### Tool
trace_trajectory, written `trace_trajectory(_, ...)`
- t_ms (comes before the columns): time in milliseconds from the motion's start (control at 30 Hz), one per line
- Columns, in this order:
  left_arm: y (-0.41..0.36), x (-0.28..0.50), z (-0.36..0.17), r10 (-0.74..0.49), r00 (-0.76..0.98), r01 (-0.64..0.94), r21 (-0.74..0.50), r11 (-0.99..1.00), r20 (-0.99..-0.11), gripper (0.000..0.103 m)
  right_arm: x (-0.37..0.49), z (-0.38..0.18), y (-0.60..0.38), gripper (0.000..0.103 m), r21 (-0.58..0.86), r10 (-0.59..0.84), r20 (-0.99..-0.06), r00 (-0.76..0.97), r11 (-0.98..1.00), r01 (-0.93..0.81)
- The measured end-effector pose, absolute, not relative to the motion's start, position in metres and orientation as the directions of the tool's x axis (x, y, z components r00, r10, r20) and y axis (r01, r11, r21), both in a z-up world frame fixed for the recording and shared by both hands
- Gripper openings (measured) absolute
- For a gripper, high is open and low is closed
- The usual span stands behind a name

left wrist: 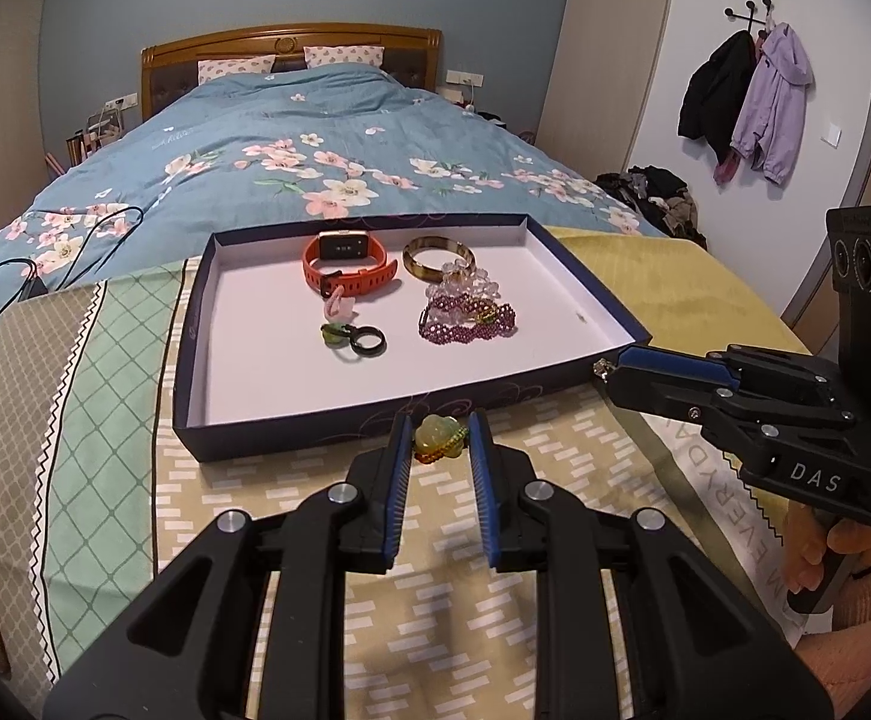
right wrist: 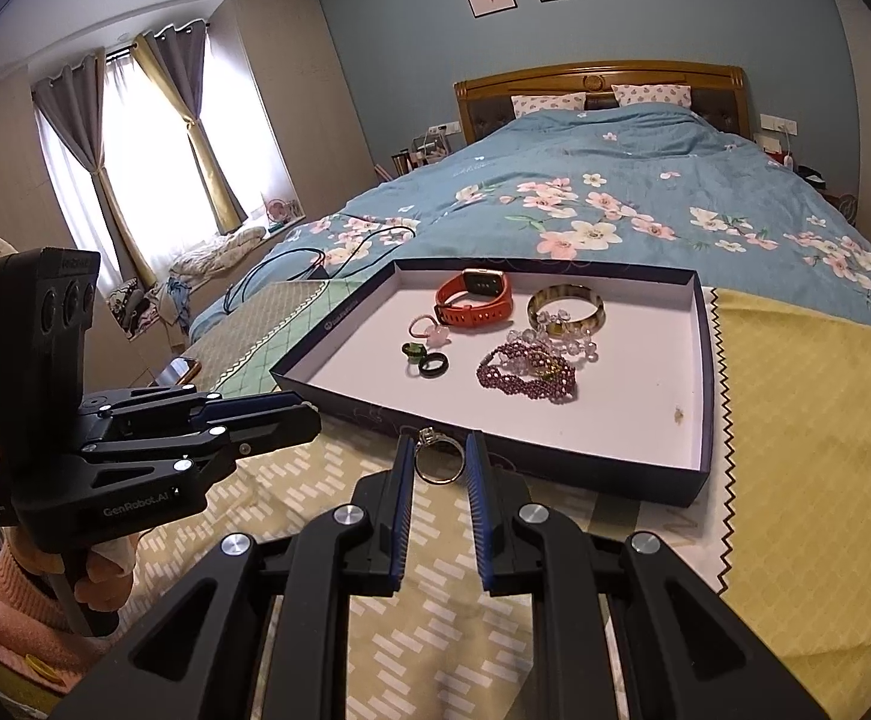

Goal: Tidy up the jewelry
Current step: 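Carry the amber ring and gold ring toward the box lid with both tools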

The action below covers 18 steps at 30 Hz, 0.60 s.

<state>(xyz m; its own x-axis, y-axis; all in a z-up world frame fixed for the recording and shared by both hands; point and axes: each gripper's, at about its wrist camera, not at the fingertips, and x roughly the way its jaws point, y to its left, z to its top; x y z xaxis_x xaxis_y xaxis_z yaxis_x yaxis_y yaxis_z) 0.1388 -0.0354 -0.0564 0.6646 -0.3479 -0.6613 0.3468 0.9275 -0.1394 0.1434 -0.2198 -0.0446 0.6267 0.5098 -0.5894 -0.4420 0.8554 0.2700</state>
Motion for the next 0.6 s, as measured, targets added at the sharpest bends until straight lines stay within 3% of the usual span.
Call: trace_trajectory(600, -0.031, 0.141, -0.039, -0.342, 0.699, 0.335, -0.134, 0.933, -0.628, 0.020, 0.150, -0.035, -0.218, 0.016, 0.250, 0.507, -0.561, 0.655, 0.858, -0.449)
